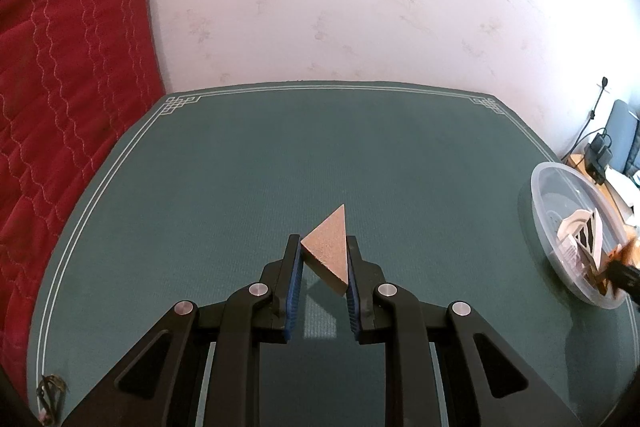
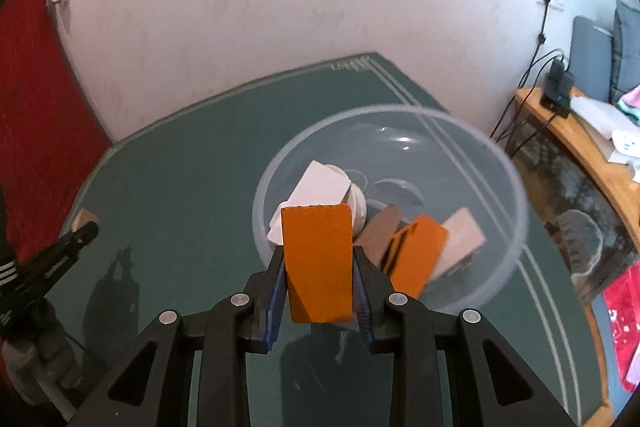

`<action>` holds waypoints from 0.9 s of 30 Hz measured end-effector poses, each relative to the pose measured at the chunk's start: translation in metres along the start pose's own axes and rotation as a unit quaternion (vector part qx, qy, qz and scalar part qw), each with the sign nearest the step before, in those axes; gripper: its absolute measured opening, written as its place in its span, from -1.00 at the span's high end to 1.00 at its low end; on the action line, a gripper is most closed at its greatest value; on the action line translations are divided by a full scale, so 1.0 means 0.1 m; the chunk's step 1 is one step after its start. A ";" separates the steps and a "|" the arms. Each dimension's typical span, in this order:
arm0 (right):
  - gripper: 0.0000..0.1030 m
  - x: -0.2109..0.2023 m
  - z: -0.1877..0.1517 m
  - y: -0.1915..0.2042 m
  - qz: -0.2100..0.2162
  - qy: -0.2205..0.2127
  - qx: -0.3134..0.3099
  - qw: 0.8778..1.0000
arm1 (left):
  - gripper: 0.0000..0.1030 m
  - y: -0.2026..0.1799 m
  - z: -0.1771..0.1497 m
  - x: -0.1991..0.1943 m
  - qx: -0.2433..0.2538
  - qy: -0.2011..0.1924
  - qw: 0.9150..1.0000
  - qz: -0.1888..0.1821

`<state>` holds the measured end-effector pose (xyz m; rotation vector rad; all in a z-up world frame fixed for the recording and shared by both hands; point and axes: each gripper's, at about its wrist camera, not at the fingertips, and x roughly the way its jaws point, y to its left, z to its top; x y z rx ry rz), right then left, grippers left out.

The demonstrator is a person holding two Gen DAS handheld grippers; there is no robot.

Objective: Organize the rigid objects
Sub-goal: 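Carry the orange block into the basin and open the right gripper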

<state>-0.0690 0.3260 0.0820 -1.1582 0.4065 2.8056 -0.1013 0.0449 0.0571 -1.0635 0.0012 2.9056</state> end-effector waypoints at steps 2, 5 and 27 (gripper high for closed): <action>0.39 0.12 0.04 -0.02 0.001 0.008 0.003 1.000 | 0.61 0.00 0.00 0.00 -0.001 0.000 1.000 0.000; 0.39 0.24 0.08 -0.05 -0.014 0.010 0.001 1.000 | 0.61 0.00 0.00 0.01 -0.002 0.001 1.000 0.000; 0.06 0.19 0.37 -0.48 -0.063 -0.029 0.054 0.996 | 0.61 0.02 -0.02 0.05 0.004 0.006 1.000 -0.007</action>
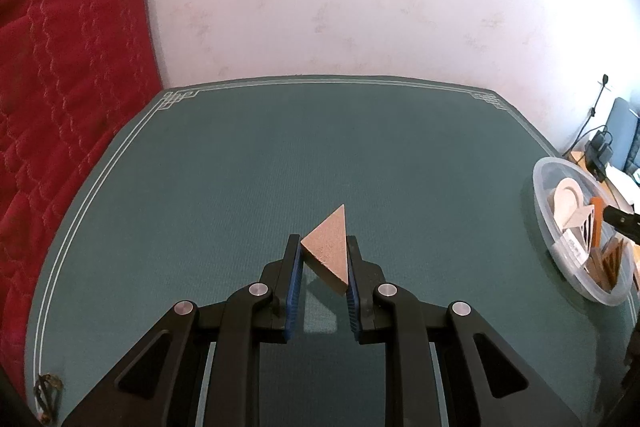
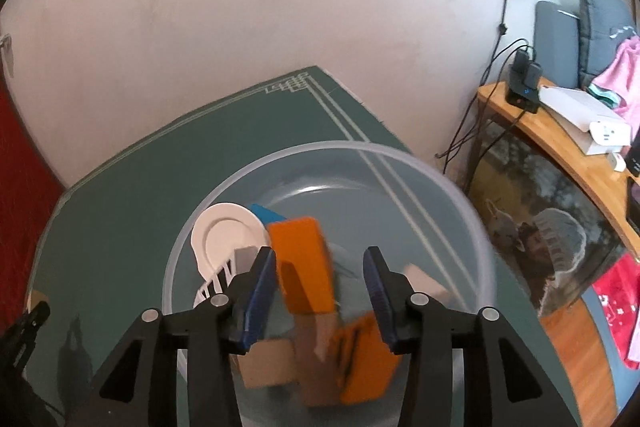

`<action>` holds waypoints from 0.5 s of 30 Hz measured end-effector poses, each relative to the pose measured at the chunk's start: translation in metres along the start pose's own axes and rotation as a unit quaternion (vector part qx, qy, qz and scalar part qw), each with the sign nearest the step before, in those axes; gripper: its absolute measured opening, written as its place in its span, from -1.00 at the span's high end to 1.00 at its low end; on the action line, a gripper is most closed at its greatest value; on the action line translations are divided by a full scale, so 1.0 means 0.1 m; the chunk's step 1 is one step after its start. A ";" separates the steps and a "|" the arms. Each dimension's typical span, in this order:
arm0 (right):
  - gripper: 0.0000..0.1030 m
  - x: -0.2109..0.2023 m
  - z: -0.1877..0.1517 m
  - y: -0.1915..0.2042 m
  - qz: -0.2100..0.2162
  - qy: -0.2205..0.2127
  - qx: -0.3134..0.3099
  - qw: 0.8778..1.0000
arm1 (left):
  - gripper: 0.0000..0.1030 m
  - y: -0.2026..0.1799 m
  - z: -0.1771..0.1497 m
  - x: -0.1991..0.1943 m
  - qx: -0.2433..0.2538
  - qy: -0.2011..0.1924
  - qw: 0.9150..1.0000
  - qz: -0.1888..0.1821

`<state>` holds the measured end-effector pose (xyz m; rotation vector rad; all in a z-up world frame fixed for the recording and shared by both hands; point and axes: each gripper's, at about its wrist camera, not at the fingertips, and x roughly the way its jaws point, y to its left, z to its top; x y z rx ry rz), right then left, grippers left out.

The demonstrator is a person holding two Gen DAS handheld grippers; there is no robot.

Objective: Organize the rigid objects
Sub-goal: 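Carry the orange block into the basin and open the right gripper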

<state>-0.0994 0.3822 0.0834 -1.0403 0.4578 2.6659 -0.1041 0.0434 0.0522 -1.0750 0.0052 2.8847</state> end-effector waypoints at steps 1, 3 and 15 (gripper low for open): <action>0.06 -0.04 -0.01 -0.03 0.000 -0.003 0.002 1.000 | 0.61 0.00 0.00 0.00 0.001 -0.001 1.000 -0.003; 0.06 -0.12 -0.05 -0.10 -0.001 -0.008 0.005 1.000 | 0.61 -0.02 -0.01 -0.02 0.002 -0.002 1.000 -0.008; 0.00 -0.44 -0.22 -0.40 0.009 -0.033 0.024 0.999 | 0.61 -0.30 -0.03 -0.09 0.018 0.022 0.998 -0.062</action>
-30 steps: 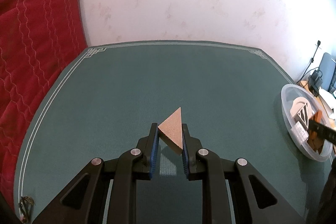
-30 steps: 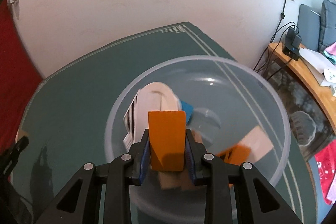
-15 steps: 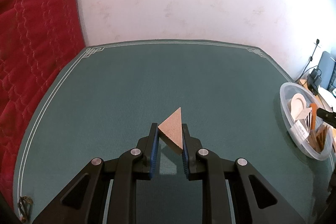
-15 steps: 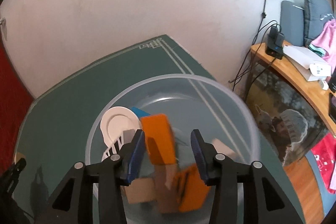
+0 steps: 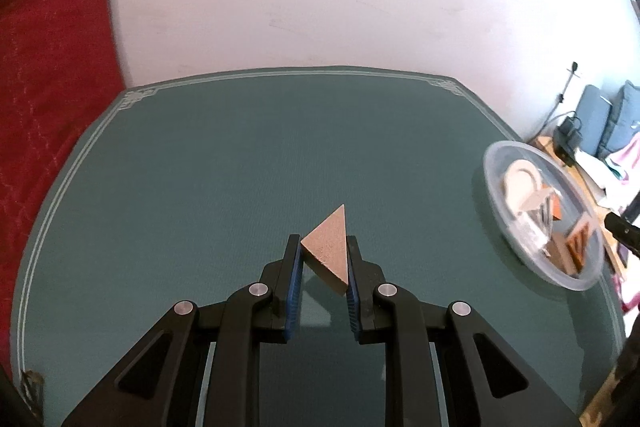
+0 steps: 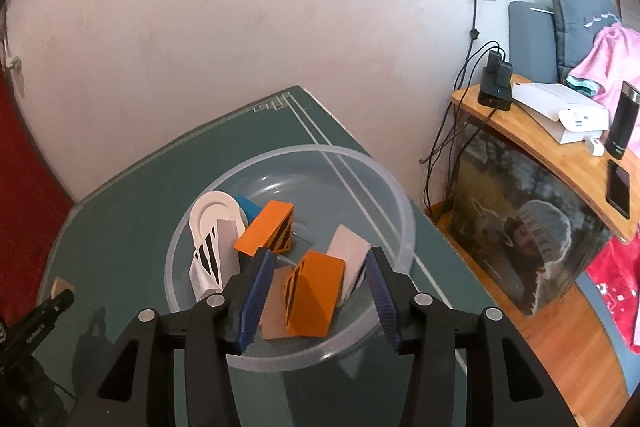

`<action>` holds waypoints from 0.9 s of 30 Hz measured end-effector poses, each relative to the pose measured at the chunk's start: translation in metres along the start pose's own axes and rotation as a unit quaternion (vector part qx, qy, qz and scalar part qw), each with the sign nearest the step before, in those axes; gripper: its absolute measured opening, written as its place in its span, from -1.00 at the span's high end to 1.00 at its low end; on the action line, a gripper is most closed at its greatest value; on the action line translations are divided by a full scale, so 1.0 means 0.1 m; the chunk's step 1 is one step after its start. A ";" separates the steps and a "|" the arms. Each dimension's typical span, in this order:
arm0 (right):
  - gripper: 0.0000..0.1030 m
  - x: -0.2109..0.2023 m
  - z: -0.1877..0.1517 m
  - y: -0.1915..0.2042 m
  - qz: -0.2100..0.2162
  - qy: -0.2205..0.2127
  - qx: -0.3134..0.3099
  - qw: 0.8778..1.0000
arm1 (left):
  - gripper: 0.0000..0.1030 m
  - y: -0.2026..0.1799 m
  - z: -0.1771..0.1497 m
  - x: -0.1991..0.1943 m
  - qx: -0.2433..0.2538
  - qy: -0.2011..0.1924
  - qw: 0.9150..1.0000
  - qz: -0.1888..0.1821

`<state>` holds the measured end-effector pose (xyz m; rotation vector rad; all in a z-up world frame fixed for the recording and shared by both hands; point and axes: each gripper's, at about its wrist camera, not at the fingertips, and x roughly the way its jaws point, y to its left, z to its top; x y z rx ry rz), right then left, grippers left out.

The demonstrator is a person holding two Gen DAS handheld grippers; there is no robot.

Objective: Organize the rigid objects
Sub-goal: 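Carry the orange block into the basin and open the right gripper, then carry the tan triangle into the basin and open the left gripper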

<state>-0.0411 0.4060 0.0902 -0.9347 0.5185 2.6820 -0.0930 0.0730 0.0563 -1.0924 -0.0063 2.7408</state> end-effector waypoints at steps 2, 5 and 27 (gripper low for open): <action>0.00 -0.04 -0.01 -0.05 0.004 -0.004 0.004 1.000 | 0.61 -0.07 0.01 -0.01 0.001 0.003 1.000 -0.011; -0.01 -0.08 -0.03 -0.10 0.003 -0.007 0.002 1.000 | 0.61 -0.20 0.02 -0.04 0.002 0.009 0.999 -0.031; -0.14 -0.11 -0.31 -0.52 0.001 0.007 0.010 1.000 | 0.61 -1.54 0.20 -0.05 0.098 0.012 0.991 -0.093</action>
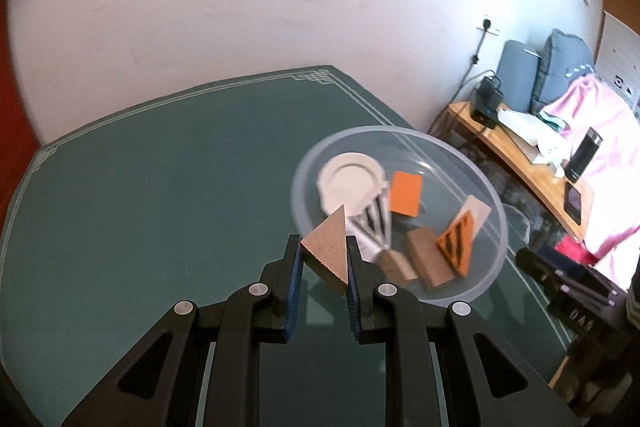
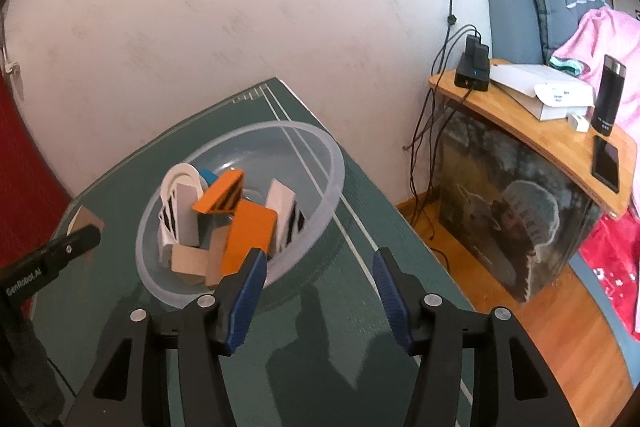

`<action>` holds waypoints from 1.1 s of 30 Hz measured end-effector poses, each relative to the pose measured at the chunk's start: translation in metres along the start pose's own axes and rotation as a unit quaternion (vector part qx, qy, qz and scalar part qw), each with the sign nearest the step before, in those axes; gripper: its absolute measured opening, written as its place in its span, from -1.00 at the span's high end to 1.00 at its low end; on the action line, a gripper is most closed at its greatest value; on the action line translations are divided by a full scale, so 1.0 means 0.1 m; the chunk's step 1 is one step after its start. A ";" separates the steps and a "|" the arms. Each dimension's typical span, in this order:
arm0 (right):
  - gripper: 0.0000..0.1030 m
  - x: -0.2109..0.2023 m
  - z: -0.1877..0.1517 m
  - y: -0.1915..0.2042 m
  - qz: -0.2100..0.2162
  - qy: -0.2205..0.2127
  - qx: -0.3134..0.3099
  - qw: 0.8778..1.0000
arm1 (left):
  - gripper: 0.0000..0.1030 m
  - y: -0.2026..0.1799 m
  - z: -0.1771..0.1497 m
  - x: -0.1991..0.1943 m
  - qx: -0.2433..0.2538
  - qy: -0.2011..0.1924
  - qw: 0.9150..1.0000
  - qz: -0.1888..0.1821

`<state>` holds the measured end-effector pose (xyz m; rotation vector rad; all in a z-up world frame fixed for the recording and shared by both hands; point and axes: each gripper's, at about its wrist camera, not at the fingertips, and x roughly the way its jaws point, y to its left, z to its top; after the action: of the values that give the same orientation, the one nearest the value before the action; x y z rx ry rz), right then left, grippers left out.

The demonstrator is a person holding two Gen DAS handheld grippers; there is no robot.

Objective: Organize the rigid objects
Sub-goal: 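Carry the tan triangle into the basin and open the left gripper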

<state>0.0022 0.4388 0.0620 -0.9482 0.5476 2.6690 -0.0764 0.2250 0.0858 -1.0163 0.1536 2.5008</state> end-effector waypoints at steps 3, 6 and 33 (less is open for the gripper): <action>-0.14 0.02 -0.02 -0.06 0.003 0.003 0.011 1.000 | 0.61 -0.15 0.04 0.08 0.010 0.006 1.000 -0.005; -0.14 0.00 -0.03 -0.09 0.010 0.000 0.017 1.000 | 0.61 -0.29 0.07 0.15 0.020 0.011 1.000 -0.007; -0.36 0.02 -0.07 -0.07 0.019 -0.001 0.012 1.000 | -0.04 -0.63 0.16 0.41 0.056 0.023 0.998 -0.010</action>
<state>0.0072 0.4422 0.0537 -0.9378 0.6026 2.6892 -0.0853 0.3005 0.0733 -1.0257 0.2927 2.4215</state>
